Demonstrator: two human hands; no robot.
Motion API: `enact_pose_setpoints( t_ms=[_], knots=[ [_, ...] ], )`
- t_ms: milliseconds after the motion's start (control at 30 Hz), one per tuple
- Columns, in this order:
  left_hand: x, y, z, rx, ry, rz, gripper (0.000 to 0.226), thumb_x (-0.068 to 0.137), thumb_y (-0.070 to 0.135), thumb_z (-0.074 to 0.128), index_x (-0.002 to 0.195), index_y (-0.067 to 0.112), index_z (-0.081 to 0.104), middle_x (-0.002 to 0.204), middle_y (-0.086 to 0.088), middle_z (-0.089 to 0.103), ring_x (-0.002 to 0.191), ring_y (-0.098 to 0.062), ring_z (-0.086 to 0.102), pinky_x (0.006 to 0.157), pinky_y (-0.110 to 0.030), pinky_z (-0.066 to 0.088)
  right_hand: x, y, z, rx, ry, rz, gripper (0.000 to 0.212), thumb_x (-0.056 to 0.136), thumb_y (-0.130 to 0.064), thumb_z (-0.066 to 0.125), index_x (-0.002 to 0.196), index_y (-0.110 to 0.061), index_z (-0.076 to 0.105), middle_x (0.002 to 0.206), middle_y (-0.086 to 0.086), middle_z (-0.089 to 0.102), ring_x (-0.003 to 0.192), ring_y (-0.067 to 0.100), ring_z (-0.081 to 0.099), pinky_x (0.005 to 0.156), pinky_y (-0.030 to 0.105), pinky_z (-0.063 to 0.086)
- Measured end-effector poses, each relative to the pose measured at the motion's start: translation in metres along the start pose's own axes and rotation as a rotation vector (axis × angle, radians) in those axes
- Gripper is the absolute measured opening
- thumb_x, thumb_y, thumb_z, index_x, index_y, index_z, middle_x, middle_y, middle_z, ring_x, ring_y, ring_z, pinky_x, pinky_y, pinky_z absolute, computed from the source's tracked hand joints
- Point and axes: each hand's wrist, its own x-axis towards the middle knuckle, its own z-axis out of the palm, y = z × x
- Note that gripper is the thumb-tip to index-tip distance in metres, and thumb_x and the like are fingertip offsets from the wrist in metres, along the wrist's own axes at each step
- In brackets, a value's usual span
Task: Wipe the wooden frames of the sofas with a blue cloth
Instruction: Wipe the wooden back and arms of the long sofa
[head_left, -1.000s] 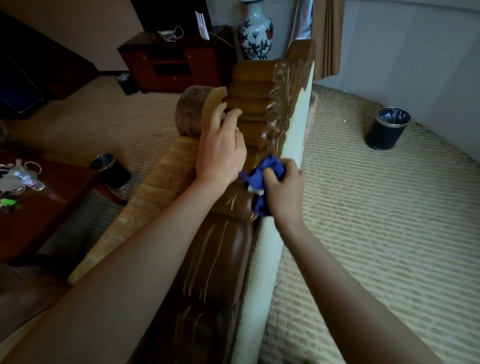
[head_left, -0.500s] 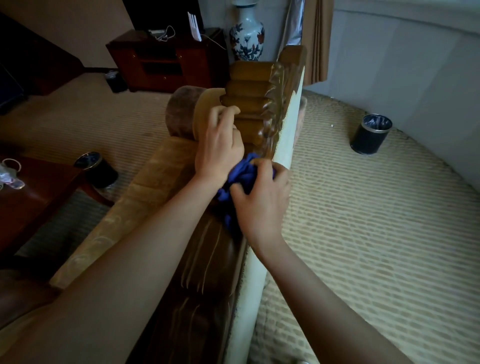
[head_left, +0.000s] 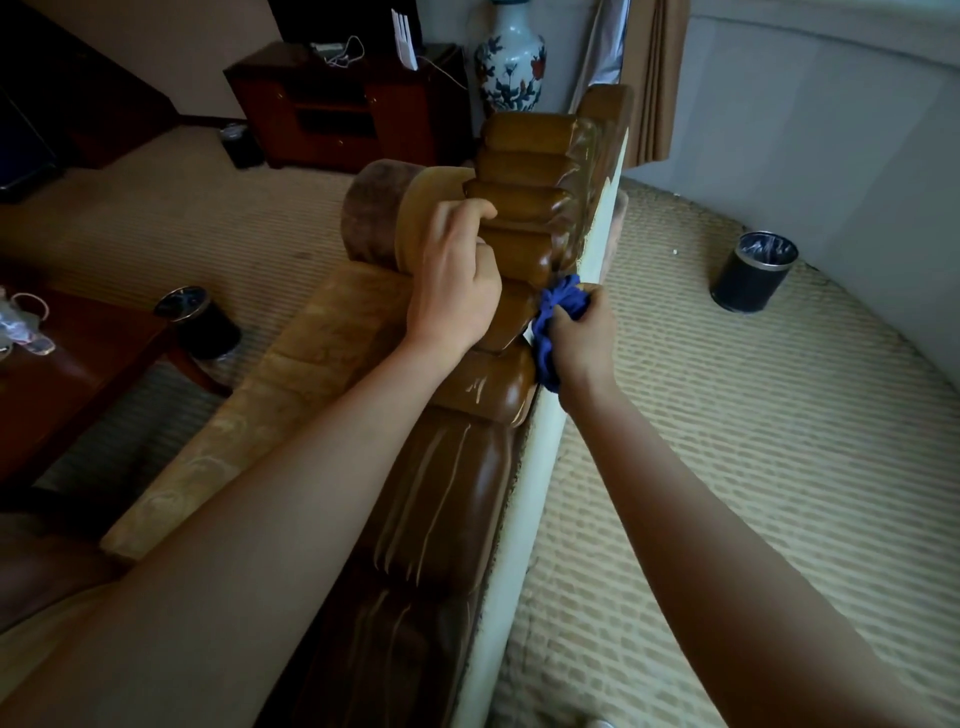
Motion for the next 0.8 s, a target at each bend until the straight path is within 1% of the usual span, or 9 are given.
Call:
enact_pose_setpoints(
  t_ms=[133, 233, 333, 400, 500, 567, 633, 700, 800],
  knots=[
    [0.000, -0.001, 0.002, 0.001, 0.009, -0.002, 0.033, 0.086, -0.001, 0.040, 0.114, 0.002, 0.058, 0.116, -0.013, 0.053, 0.100, -0.006, 0.043, 0.083, 0.002, 0.030, -0.031, -0.004, -0.003, -0.002, 0.063, -0.060, 0.025, 0.086, -0.012, 0.052, 0.110, -0.010, 0.048, 0.118, 0.014, 0.046, 0.102, 0.028, 0.048, 0.096, 0.043, 0.041],
    [0.002, -0.002, 0.003, -0.013, 0.028, -0.009, 0.034, 0.085, 0.001, 0.038, 0.112, 0.001, 0.059, 0.113, -0.014, 0.054, 0.099, -0.008, 0.044, 0.083, 0.002, 0.029, -0.066, -0.005, -0.004, -0.065, 0.056, -0.181, 0.030, 0.086, -0.014, 0.054, 0.115, -0.010, 0.048, 0.118, 0.008, 0.040, 0.109, 0.024, 0.041, 0.097, 0.034, 0.036],
    [0.002, -0.001, 0.003, -0.041, 0.025, -0.013, 0.035, 0.083, 0.003, 0.037, 0.109, 0.000, 0.060, 0.110, -0.013, 0.055, 0.099, -0.009, 0.046, 0.084, -0.002, 0.031, -0.095, 0.000, 0.001, -0.244, 0.105, -0.370, 0.039, 0.080, -0.015, 0.061, 0.118, -0.011, 0.051, 0.128, 0.013, 0.041, 0.114, 0.027, 0.040, 0.095, 0.028, 0.029],
    [0.002, -0.002, 0.001, -0.088, 0.021, -0.041, 0.032, 0.084, 0.001, 0.038, 0.106, 0.000, 0.061, 0.107, -0.008, 0.054, 0.100, -0.010, 0.047, 0.086, -0.003, 0.032, -0.099, -0.001, 0.002, -0.292, 0.124, -0.415, 0.039, 0.080, -0.016, 0.062, 0.117, -0.012, 0.052, 0.130, 0.012, 0.040, 0.116, 0.028, 0.039, 0.091, 0.025, 0.026],
    [-0.002, 0.001, -0.009, -0.246, 0.092, -0.222, 0.027, 0.087, -0.003, 0.040, 0.100, 0.006, 0.062, 0.102, 0.001, 0.054, 0.096, -0.009, 0.050, 0.084, -0.012, 0.039, -0.084, -0.003, -0.003, -0.253, 0.049, -0.427, 0.033, 0.083, -0.020, 0.057, 0.114, -0.013, 0.052, 0.125, 0.010, 0.043, 0.112, 0.025, 0.041, 0.090, 0.025, 0.028],
    [-0.012, 0.002, -0.019, -0.299, 0.142, -0.360, 0.027, 0.089, -0.003, 0.041, 0.102, 0.008, 0.061, 0.105, -0.003, 0.058, 0.094, -0.009, 0.050, 0.080, -0.012, 0.040, -0.064, 0.002, -0.009, -0.160, -0.023, -0.382, 0.026, 0.083, -0.022, 0.050, 0.108, -0.015, 0.051, 0.118, 0.011, 0.046, 0.109, 0.025, 0.044, 0.095, 0.034, 0.036],
    [-0.030, -0.003, -0.030, -0.288, 0.103, -0.505, 0.029, 0.092, 0.002, 0.040, 0.113, 0.011, 0.057, 0.110, -0.002, 0.054, 0.094, -0.010, 0.049, 0.080, -0.017, 0.038, -0.047, 0.006, -0.015, -0.070, -0.044, -0.268, 0.021, 0.086, -0.021, 0.045, 0.105, -0.014, 0.048, 0.114, 0.013, 0.048, 0.111, 0.028, 0.046, 0.097, 0.042, 0.039],
    [-0.047, -0.011, -0.039, -0.314, 0.062, -0.673, 0.028, 0.095, 0.009, 0.038, 0.119, 0.015, 0.052, 0.105, 0.004, 0.049, 0.092, -0.010, 0.047, 0.080, -0.024, 0.038, -0.047, 0.012, -0.017, -0.067, -0.046, -0.226, 0.022, 0.094, -0.017, 0.044, 0.114, -0.010, 0.047, 0.119, 0.012, 0.045, 0.117, 0.026, 0.042, 0.101, 0.037, 0.035],
    [-0.062, -0.023, -0.044, -0.445, 0.134, -0.852, 0.022, 0.095, 0.012, 0.038, 0.113, 0.019, 0.050, 0.099, 0.004, 0.050, 0.091, -0.012, 0.049, 0.078, -0.026, 0.036, -0.089, 0.029, -0.012, -0.021, 0.012, -0.359, 0.025, 0.093, -0.020, 0.045, 0.116, -0.012, 0.046, 0.124, 0.010, 0.042, 0.118, 0.016, 0.037, 0.105, 0.029, 0.029]
  ],
)
